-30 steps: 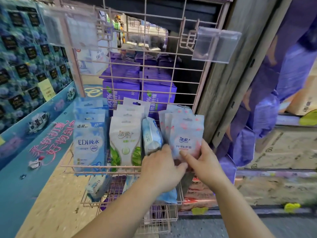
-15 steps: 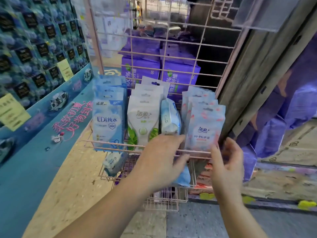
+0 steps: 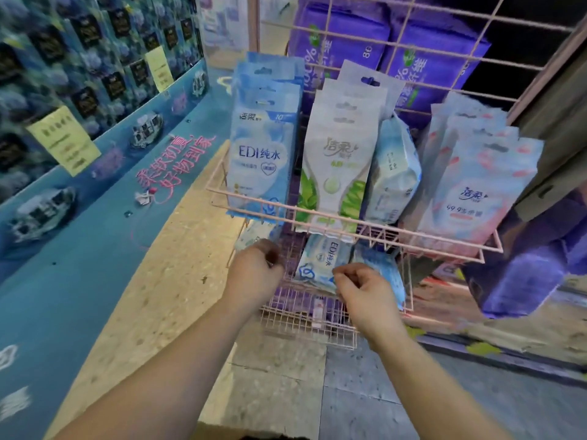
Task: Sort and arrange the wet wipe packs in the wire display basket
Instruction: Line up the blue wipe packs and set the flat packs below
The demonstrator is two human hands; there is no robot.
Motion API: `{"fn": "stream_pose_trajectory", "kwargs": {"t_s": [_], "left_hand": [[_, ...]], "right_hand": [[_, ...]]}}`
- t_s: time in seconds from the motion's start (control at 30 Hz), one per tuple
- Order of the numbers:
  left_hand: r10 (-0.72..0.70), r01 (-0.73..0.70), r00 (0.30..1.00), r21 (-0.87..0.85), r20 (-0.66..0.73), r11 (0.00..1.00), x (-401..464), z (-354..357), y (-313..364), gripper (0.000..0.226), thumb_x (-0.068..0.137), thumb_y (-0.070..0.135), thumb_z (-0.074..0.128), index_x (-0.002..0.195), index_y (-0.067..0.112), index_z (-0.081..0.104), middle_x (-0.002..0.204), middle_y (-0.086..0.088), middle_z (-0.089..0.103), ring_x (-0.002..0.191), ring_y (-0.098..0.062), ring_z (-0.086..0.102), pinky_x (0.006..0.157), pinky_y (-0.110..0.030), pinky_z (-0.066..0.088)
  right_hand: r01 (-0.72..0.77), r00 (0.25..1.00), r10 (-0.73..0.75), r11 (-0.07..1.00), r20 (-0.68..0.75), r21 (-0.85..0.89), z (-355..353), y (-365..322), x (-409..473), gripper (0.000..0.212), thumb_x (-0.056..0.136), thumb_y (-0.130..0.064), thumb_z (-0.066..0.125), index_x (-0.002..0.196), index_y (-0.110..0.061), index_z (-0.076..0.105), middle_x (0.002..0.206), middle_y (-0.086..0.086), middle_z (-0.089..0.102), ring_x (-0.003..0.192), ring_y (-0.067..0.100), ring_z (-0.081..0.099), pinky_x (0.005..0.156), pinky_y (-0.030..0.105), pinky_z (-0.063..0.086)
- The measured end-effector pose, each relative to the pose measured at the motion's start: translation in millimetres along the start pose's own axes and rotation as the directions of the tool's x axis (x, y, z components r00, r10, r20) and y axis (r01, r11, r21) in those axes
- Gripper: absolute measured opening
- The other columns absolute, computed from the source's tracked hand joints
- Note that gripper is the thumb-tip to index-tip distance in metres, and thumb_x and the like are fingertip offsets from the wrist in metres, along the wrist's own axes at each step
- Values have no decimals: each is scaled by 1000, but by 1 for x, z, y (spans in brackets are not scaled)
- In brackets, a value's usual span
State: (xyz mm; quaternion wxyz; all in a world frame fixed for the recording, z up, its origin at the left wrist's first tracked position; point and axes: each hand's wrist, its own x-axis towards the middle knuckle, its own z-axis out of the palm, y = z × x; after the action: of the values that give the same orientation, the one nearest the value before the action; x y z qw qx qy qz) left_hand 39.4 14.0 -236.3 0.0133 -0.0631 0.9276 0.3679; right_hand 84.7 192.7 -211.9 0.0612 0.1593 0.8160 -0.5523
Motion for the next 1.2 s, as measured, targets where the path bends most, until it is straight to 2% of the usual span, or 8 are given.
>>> {"fn": "stream_pose_trajectory", "kwargs": {"t_s": [0.13,0.3,0.5,0.63,0.8,1.03,1.1,1.2], "left_hand": [[-70,-9,956,266,285,964,11,35,24,48,89,54,49,115,16,62,119,-11,65,108,-28,60,86,-32,47],[-264,108,876,369,403,923,19,58,40,72,82,77,32,108,18,63,100,-8,65,93,-23,60,101,-45,41],[-258,298,916,-88,308,951,25,63,35,65,72,63,65,115,16,54,115,-2,64,107,-28,61,93,-40,48],[-287,374,927,-645,240,667,32,41,32,43,83,27,71,120,10,59,113,0,66,103,-23,62,95,-37,50],[-269,329,939,-792,216,514,15,10,17,18,88,23,66,85,7,60,84,-15,68,77,-31,65,78,-48,55],[-347,349,914,-840,209,415,-23,0,-6,16,87,26,67,93,12,63,93,-8,71,82,-24,71,59,-31,58],[-357,403,893,-842,275,360,-33,1,-8,21,88,25,67,96,6,64,95,-13,72,85,-29,71,70,-38,59],[-281,474,873,-832,399,288,-48,0,-7,21,89,21,63,100,3,65,88,-14,74,76,-26,70,73,-39,58]], "right_hand": [[3,1000,-3,1000,-21,-6,8,5,-6,17,89,-19,61,74,-26,65,69,-1,66,60,15,55,61,35,48],[-71,997,72,997,-27,37,-2,18,-15,11,92,-17,58,85,-22,66,78,2,71,54,10,62,67,39,56],[-93,994,98,990,-46,111,-6,36,-19,12,92,-14,58,86,-21,65,74,1,71,56,12,60,57,31,51],[66,957,-57,998,-285,20,-22,46,-18,15,88,-14,63,84,-29,61,77,-3,66,57,15,56,56,32,47],[68,902,-142,979,-407,-192,-39,52,-12,26,82,-20,66,105,-29,57,102,-2,59,78,19,55,71,31,44],[161,967,-180,980,-181,-115,-14,28,-20,14,88,-19,62,90,-33,62,77,-9,64,59,2,55,61,24,47],[88,995,-92,993,-47,-79,2,20,-20,22,89,-30,62,110,-27,61,90,-9,66,76,6,63,74,30,54],[-258,945,172,915,279,309,32,7,-18,48,85,-46,65,125,-27,48,109,0,68,86,18,70,73,34,58]]}}
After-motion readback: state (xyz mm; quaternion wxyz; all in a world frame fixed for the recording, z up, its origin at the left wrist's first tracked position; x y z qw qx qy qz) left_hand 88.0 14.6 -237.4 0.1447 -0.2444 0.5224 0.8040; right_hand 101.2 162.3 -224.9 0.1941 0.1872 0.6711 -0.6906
